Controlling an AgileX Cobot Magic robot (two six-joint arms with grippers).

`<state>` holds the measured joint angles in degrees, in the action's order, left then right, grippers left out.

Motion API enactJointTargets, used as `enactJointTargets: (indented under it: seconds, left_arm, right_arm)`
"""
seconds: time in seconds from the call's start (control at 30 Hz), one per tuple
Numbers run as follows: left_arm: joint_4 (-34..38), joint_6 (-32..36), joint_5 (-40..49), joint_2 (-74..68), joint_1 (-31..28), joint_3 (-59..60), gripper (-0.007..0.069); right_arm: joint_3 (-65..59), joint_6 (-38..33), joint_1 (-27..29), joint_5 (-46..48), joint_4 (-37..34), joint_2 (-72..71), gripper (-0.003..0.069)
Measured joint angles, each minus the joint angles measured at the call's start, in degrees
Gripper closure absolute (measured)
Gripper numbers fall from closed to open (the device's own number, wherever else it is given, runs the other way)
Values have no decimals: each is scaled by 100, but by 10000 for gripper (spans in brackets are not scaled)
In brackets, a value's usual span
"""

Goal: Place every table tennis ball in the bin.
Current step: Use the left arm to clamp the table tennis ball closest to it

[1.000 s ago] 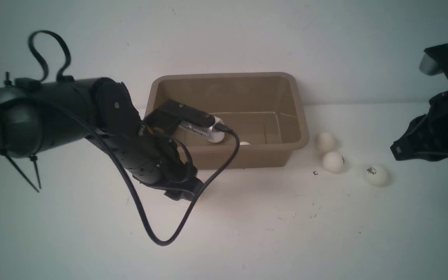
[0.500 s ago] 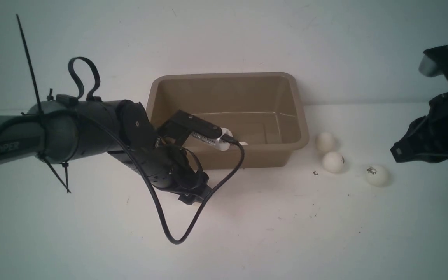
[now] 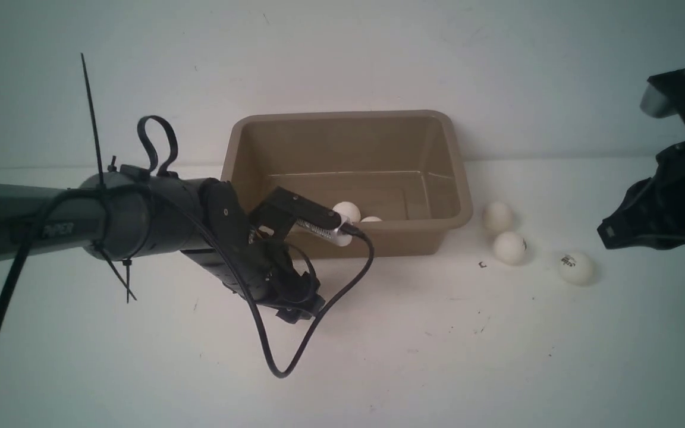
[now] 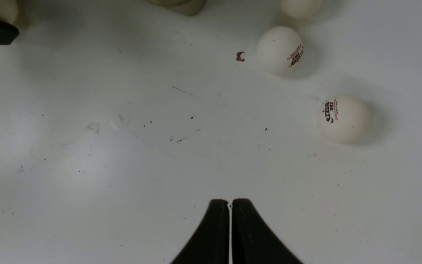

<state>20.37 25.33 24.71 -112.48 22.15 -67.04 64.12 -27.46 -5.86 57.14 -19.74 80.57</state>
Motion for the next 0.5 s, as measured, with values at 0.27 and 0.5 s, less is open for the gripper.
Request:
enactJointTargets:
  seconds: [0.27,0.5]
  left_arm:
    - [4,-5,-14,-40,4,-6,272]
    - [46,-5,1336,978,217,-6,272]
  right_arm:
    - [0,-21,0,5,0,0,659]
    - [0,-64,0,-20,0,0,659]
